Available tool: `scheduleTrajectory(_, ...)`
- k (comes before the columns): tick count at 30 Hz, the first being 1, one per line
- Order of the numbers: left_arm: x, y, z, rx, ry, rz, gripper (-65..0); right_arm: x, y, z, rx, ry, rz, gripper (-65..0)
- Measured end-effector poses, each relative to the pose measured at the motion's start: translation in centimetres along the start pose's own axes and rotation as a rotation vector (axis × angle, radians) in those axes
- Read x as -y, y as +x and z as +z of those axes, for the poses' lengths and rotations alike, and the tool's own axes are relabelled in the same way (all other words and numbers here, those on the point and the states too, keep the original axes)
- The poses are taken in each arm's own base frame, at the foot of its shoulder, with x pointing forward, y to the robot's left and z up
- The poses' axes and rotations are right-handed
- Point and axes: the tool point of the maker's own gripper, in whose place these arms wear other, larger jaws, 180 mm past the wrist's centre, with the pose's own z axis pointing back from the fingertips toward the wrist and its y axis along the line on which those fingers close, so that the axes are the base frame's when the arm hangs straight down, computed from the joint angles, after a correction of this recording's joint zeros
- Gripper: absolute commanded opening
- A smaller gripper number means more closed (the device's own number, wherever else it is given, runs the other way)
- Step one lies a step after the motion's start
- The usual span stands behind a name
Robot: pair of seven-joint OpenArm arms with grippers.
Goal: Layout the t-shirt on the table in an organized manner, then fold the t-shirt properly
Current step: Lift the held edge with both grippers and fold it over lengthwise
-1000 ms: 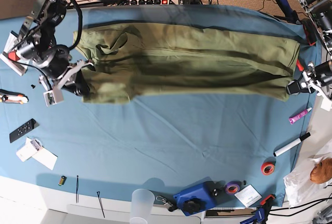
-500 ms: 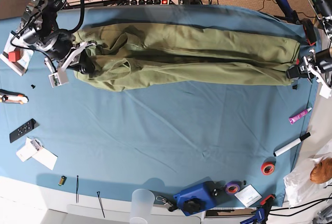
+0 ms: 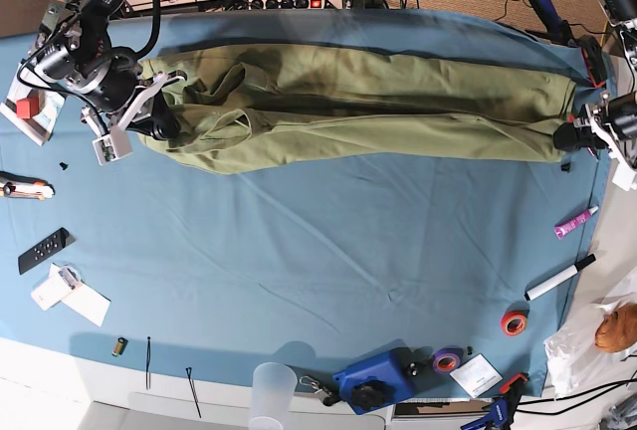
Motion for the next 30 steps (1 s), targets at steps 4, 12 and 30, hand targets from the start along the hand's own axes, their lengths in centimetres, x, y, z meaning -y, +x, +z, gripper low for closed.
scheduleTrajectory(4, -0.1, -0.5, 0.0, -0.010, 0.002, 0.007, -65.0, 1.9, -0.2, 1.2, 0.005, -0.063, -0.040, -65.0)
scheduleTrajectory(12, -0.7, -2.8, 0.1, -0.060, 0.020, 0.028, -65.0, 3.8, -3.1, 3.0, -0.105, -0.129, -0.084, -65.0)
scheduleTrajectory(30, -0.8, -2.8, 0.1, -0.049, 0.026, 0.030, -35.5, 3.4, -4.2, 3.2, -0.135, -0.120, -0.074, -46.6)
